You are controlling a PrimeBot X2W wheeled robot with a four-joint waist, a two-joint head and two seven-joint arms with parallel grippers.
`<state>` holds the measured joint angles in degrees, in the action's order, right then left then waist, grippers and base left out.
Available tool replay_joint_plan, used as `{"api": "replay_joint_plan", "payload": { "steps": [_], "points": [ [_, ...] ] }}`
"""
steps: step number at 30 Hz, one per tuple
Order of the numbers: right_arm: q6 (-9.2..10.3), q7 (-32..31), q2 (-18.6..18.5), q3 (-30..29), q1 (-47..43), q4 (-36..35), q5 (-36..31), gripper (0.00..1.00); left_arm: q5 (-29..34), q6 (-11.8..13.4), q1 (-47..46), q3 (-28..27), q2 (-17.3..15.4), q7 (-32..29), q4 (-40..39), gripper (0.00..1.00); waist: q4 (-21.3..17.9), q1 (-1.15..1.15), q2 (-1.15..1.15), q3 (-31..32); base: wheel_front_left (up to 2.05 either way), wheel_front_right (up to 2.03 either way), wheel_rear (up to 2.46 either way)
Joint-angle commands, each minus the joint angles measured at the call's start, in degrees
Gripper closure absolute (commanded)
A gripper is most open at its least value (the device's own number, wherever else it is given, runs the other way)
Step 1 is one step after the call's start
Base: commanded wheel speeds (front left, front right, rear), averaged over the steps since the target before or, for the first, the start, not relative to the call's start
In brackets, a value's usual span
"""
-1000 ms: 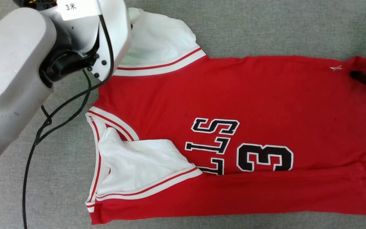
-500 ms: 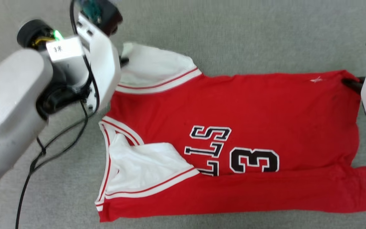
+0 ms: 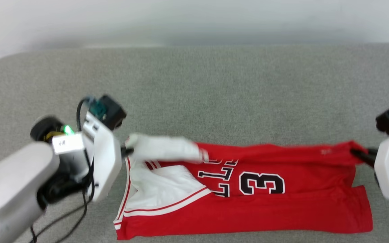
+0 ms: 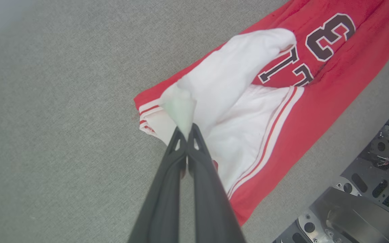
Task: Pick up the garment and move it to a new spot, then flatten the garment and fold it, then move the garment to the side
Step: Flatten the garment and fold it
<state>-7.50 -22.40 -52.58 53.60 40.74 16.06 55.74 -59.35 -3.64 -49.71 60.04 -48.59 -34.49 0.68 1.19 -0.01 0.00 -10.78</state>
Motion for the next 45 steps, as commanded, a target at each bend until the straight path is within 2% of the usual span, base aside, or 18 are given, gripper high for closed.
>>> {"api": "replay_joint_plan", "payload": {
  "steps": [1,9,12,20,21,22,25,29,33,36,41,45],
  "points": [
    [0.02,0.84,-0.41,-0.06,-3.11,-0.55,0.84,1.00,-0.94,1.13,3.26,0.39,-1.15,1.14,-1.32,1.00,0.03,0.01,0.00,1.93,0.00,0.00,0.00],
    [0.03,2.53,-0.39,-0.55,-10.42,-0.51,0.82,1.00,-2.75,3.97,12.49,2.41,-3.49,4.81,-3.90,1.00,0.03,0.01,0.00,2.69,0.00,0.00,0.00],
    [0.03,3.09,0.56,-1.13,-12.43,0.93,-0.16,1.00,-3.45,4.71,15.90,3.68,-2.40,6.54,-2.55,1.00,-0.05,0.01,0.00,1.50,0.00,0.00,0.00],
    [0.02,3.62,3.53,-2.05,-14.53,4.53,0.65,1.00,-3.71,3.87,18.10,4.58,0.11,8.87,3.52,1.00,-0.29,0.01,0.00,0.07,0.00,0.00,0.00],
    [0.02,3.79,3.88,-2.44,-14.60,4.91,0.78,0.73,-3.48,4.09,18.14,4.25,0.40,9.82,4.17,0.58,-0.31,0.01,0.00,0.16,0.00,0.00,0.00],
    [0.02,4.17,4.09,-2.72,-14.53,4.93,0.68,0.00,-3.21,4.20,18.15,3.95,0.64,10.83,4.59,0.00,-0.39,0.01,0.00,0.36,0.00,0.00,0.00],
    [0.02,6.13,3.77,-4.23,-14.64,3.63,0.88,0.00,-2.31,4.81,18.26,2.85,0.69,14.03,5.05,0.00,-0.70,0.01,0.00,1.43,0.00,0.00,0.00],
    [0.02,9.10,1.62,-7.20,-15.86,0.62,1.47,0.00,0.41,6.97,18.82,0.75,0.48,21.51,4.17,0.00,-0.98,0.01,0.00,3.29,0.00,0.00,0.00],
    [0.02,11.22,-1.06,-11.91,-17.47,-2.71,2.54,0.00,3.64,10.88,20.06,-0.93,0.20,28.51,3.13,0.00,-1.33,0.01,0.00,4.46,0.00,0.00,0.00],
    [0.02,12.78,-2.01,-16.72,-18.78,-3.29,4.00,0.00,5.33,14.36,21.32,-2.75,1.40,34.61,2.68,0.00,-1.51,0.01,0.00,4.76,0.00,0.00,0.00],
    [0.01,14.24,0.04,-24.17,-21.83,-0.90,8.28,0.00,8.24,19.38,23.00,-5.08,3.87,44.27,4.03,0.00,-1.17,0.01,0.00,4.26,0.00,0.00,0.00],
    [0.02,13.39,1.28,-27.13,-24.76,1.20,10.56,0.00,10.31,23.10,24.17,-7.18,6.37,48.39,5.28,0.00,-0.58,0.01,0.00,3.53,0.00,0.00,0.00]
  ]
}}
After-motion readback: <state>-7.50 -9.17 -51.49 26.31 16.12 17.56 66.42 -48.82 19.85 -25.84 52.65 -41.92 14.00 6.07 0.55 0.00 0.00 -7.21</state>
